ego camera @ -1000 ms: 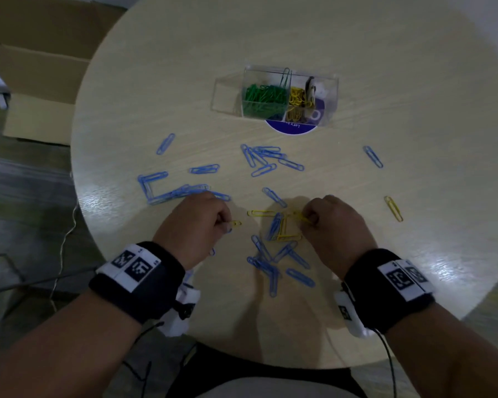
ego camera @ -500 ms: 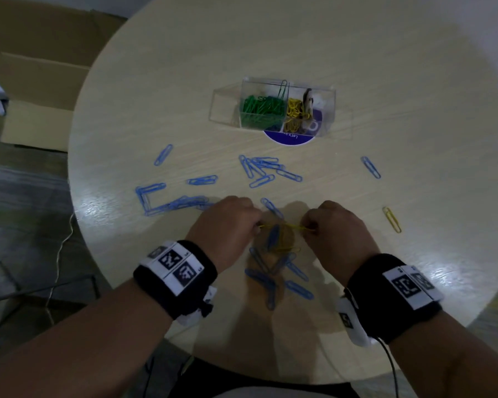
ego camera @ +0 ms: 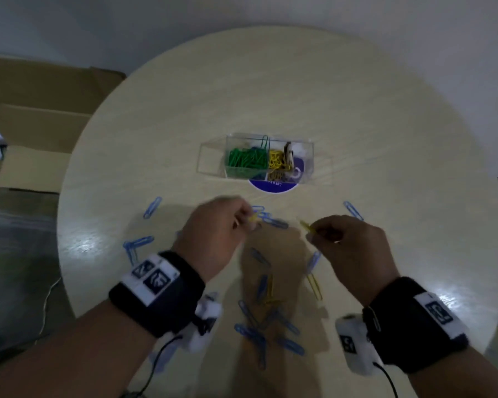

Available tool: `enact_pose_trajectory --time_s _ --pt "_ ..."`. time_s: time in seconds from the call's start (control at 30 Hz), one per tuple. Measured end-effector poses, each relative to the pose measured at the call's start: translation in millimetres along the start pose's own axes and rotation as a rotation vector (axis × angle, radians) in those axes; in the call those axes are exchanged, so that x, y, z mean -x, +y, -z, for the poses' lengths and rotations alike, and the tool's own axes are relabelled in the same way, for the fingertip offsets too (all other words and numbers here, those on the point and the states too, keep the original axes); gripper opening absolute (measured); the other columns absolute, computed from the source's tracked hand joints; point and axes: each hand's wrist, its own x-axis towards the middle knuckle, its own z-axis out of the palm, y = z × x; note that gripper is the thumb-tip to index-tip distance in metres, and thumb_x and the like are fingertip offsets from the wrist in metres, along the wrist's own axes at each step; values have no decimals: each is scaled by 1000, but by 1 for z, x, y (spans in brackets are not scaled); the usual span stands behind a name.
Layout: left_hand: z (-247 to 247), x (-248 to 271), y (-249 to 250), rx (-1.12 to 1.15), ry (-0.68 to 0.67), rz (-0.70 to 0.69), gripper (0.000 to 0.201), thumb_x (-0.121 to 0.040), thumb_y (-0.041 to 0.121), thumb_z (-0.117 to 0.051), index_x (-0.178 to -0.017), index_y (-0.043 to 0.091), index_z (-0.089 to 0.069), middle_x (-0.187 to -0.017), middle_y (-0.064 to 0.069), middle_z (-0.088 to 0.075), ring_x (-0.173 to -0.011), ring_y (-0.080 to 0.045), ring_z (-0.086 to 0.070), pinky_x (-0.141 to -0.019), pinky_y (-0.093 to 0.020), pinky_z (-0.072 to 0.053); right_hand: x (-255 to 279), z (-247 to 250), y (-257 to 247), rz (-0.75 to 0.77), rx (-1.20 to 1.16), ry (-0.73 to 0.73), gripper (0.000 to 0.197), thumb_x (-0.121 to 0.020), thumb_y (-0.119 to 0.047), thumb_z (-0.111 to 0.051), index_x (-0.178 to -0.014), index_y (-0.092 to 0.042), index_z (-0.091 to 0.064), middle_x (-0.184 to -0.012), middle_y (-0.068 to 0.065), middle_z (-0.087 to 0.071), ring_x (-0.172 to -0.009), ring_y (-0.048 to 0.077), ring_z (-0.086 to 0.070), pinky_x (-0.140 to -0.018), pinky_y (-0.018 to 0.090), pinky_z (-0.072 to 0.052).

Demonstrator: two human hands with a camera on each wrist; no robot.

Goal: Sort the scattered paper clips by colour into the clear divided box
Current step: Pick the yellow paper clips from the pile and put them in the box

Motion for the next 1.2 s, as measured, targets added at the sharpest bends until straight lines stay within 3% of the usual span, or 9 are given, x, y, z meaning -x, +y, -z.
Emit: enact_pose_trajectory --time_s 0.07,0.2,0.3,0.4,0.6,0.83,0.97,1.07,1.2 --pt "7 -36 17 63 109 11 11 -81 18 -75 -89 21 -68 -78 8 -66 -71 -9 -62 -71 -25 -51 -17 9 -1 -63 -81 64 7 -75 -29 -77 -79 -25 -73 -71 -6 -69 -64 4 -60 -64 15 -45" --pt "1 -94 36 98 221 21 11 -80 18 -75 -88 19 -69 -76 8 -64 -74 -10 -64 -75 -28 -54 -45 21 -1 -121 -176 108 10 -74 -30 -77 -79 -23 -72 -67 -5 -70 -66 13 -66 -67 33 -54" --pt "-13 -115 38 63 173 88 19 -83 23 -74 -99 16 -69 -87 3 -67 -81 -13 -63 -79 -30 -53 -58 23 -2 -135 -211 125 10 -74 -29 -77 -78 -23 -71 -66 -3 -70 -67 16 -67 -69 38 -55" --pt "-19 -118 34 27 162 98 32 -87 25 -68 -118 15 -65 -103 -2 -64 -92 -18 -62 -88 -35 -51 -68 23 -7 -148 -221 63 9 -74 -28 -77 -80 -23 -71 -67 -3 -70 -67 16 -67 -71 38 -56" --pt "2 -74 9 157 302 80 21 -94 17 -58 -115 21 -63 -103 0 -60 -84 -18 -64 -81 -40 -55 -103 6 -25 -134 -242 41 14 -71 -23 -74 -79 -24 -63 -67 -2 -70 -65 16 -67 -67 41 -57" --pt "11 -1 -12 106 205 136 17 -97 23 -56 -111 26 -62 -98 7 -57 -79 -6 -58 -74 -25 -48 -121 -4 -52 -117 -241 45 25 -74 -41 -75 -82 -20 -63 -77 -1 -70 -69 19 -68 -65 33 -56" --pt "1 49 -21 22 19 50 18 -100 27 -51 -112 27 -64 -104 11 -57 -89 -4 -56 -78 -19 -44 -72 11 -35 -127 -245 89 13 -83 -31 -68 -93 -24 -66 -85 -9 -69 -60 9 -67 -60 31 -56" --pt "-15 81 -27 -205 -131 -134 24 -95 22 -52 -113 22 -68 -109 6 -62 -97 -17 -54 -88 -31 -44 -10 10 -11 -59 -15 -24 9 -83 -26 -68 -92 -28 -68 -82 -13 -66 -64 3 -60 -61 15 -40" --pt "-35 106 -31 -348 -279 -330 33 -88 16 -57 -120 20 -64 -127 3 -61 -109 -26 -52 -90 -42 -46 65 -13 24 15 161 -160 25 -76 -13 -72 -100 -17 -69 -93 5 -64 -79 22 -59 -73 24 -40"
